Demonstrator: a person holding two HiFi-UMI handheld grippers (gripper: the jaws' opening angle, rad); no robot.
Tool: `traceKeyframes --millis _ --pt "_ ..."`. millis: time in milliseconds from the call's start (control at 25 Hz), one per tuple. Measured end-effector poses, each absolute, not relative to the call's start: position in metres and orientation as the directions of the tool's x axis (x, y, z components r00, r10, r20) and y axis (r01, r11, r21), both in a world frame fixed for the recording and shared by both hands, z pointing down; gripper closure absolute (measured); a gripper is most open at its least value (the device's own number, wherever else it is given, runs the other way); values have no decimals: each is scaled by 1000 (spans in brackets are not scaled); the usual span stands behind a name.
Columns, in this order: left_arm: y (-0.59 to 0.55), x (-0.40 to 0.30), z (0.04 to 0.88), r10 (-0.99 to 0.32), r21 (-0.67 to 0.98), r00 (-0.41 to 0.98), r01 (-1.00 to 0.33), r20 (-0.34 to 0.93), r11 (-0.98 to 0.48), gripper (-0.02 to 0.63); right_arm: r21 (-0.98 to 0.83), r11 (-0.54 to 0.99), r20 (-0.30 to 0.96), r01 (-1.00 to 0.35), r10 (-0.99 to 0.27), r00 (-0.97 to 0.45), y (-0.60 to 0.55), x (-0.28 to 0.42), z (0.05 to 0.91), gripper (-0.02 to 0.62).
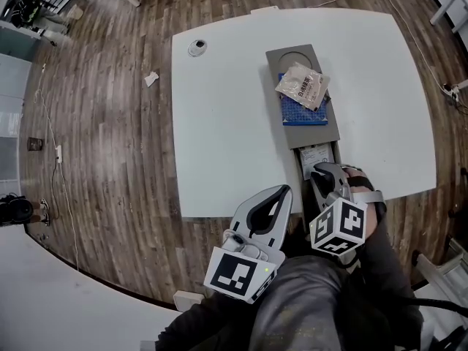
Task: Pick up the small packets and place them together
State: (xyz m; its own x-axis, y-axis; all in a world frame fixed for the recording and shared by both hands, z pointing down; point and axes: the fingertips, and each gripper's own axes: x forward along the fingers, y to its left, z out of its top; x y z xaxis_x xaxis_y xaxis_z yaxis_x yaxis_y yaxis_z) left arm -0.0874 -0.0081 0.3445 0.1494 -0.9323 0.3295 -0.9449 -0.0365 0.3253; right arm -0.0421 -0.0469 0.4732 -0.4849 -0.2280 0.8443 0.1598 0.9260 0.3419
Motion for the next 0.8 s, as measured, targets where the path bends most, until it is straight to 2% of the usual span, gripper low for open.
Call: traceKeyframes --millis 120,200,400,560,600,680,720,800 --pt "-10 -95 346 -930 326 143 -945 340 -26 603 430 889 839 156 -329 -434 -70 -46 478 554" --pt "-12 -102 347 -930 325 133 -945 342 -15 603 429 883 858 189 -333 -392 -74 -46 488 554" --pt "-13 -102 348 -930 322 132 -947 343 -16 603 361 878 907 313 -253 -338 -52 -36 501 566" --pt "-10 -87 345 -930 331 151 -943 336 -34 603 244 938 906 246 -130 -403 -29 -27 486 565" --pt "-10 -86 344 -930 333 152 -942 334 -35 603 203 949 904 239 -88 -417 -23 -26 483 538" --pt "-9 -86 344 -932 335 148 -942 332 -31 603 147 953 911 264 -26 -412 -14 -26 484 381" --pt "-9 -87 344 -932 334 145 -942 331 -28 603 134 950 917 283 -10 -400 -12 -27 488 332" --pt "-9 -89 344 -932 334 142 -942 333 -24 603 122 943 930 309 0 -367 -11 -29 497 287"
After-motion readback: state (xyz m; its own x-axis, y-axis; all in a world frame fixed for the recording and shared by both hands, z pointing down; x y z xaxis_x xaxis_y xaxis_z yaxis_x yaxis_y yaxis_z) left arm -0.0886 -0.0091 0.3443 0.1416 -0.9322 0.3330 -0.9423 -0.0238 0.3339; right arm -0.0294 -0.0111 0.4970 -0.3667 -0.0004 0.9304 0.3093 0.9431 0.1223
